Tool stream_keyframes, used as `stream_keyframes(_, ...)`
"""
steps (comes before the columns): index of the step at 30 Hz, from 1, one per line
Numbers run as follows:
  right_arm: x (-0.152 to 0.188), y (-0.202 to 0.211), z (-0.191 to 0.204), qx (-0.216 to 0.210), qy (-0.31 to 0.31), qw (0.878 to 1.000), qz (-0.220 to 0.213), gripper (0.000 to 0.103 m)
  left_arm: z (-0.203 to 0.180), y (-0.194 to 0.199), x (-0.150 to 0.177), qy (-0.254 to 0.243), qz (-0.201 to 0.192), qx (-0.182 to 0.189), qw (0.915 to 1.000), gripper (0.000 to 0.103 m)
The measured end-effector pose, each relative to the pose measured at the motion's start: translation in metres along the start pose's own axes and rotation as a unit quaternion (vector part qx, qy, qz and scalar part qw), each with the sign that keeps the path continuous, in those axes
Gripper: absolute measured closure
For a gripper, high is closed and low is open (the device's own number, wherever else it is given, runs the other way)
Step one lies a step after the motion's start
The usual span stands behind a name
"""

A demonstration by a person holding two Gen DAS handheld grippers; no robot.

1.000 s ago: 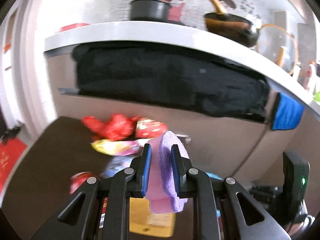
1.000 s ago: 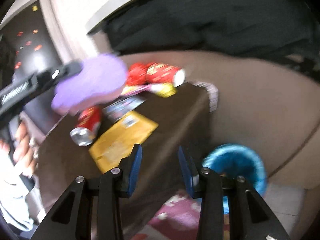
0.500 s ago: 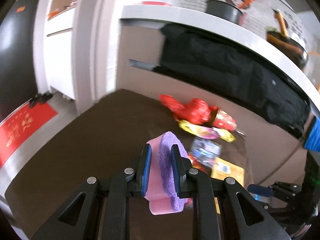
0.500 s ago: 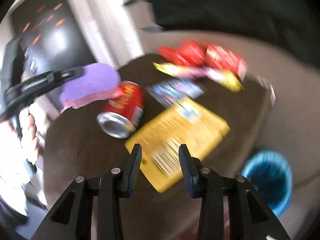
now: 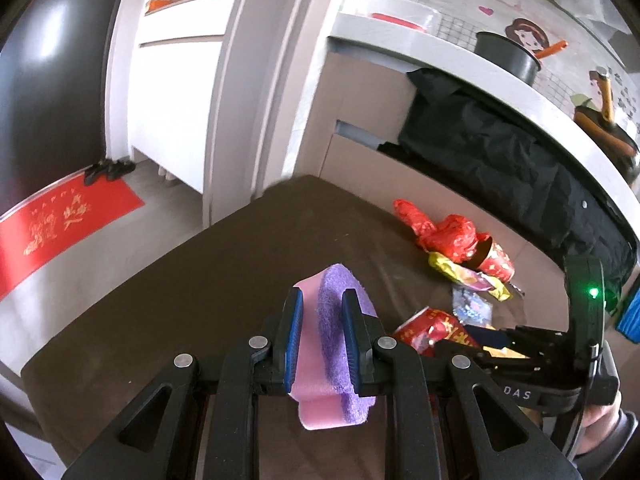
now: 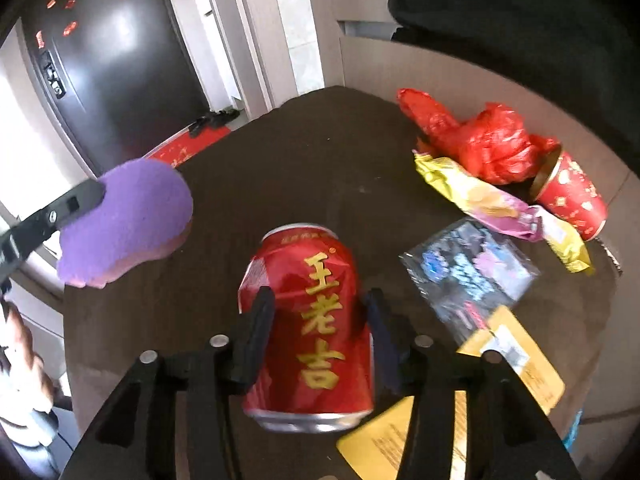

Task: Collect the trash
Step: 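Grasp the red Wanglaoji can with the right tool while the left tool holds the sponge, then carry the sponge and red can over the blue bin and open both tools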

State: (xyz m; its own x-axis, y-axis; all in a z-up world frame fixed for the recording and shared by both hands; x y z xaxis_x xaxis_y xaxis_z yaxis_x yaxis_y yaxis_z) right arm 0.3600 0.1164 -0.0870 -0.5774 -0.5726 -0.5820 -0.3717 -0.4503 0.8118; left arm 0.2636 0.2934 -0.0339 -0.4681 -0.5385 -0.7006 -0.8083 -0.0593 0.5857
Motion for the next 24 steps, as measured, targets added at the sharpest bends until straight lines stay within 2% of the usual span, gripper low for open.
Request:
stream_keyframes(3,0.002,0.001,0.008,0.009,0.016,1.0,0.006,0.055,0.006,0.001,0.003,0.003,0.005,0.001,1.0,0.083)
stream_keyframes(8,0.016,0.014,0.038,0.017,0.128,0.992,0.005,0.053,0.01,0.0,0.006,0.004,0.01,0.003,0.9999,0.083)
stream_keyframes(11,0.018,0.016,0.05,0.032,0.17,0.985,0.016,0.05,0.012,0.002,0.006,0.006,0.009,0.002,0.9999,0.083)
stream_keyframes(15,0.019,0.014,0.055,0.02,0.187,0.981,0.051,0.038,0.016,0.004,0.005,0.011,0.005,0.0,0.9999,0.083)
stream_keyframes(16,0.02,0.009,0.054,0.016,0.19,0.979,0.072,0.034,0.016,0.005,0.005,0.014,0.004,0.0,0.9999,0.083)
stream_keyframes(21,0.02,0.008,0.047,0.002,0.186,0.98,0.068,0.035,0.009,0.008,0.008,0.006,0.007,0.003,1.0,0.083)
stream_keyframes(24,0.027,0.015,0.043,0.02,0.19,0.98,0.057,0.036,0.0,0.013,0.012,-0.006,0.008,0.007,0.9999,0.083)
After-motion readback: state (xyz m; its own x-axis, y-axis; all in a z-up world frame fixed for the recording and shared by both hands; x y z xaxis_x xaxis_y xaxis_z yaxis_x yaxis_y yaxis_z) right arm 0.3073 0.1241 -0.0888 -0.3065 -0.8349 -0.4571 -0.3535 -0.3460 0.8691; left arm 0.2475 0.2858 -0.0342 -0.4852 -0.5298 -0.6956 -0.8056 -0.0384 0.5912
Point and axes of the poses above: each gripper's, at about its wrist camera, not at the fingertips, and y roughly against the way its jaws point, z to its left, x to its underside, the point moved 5 cm from there along -y, roughly the way its jaws point, and after that the axes turned 10 degrees about y, right-handed, at the moved point
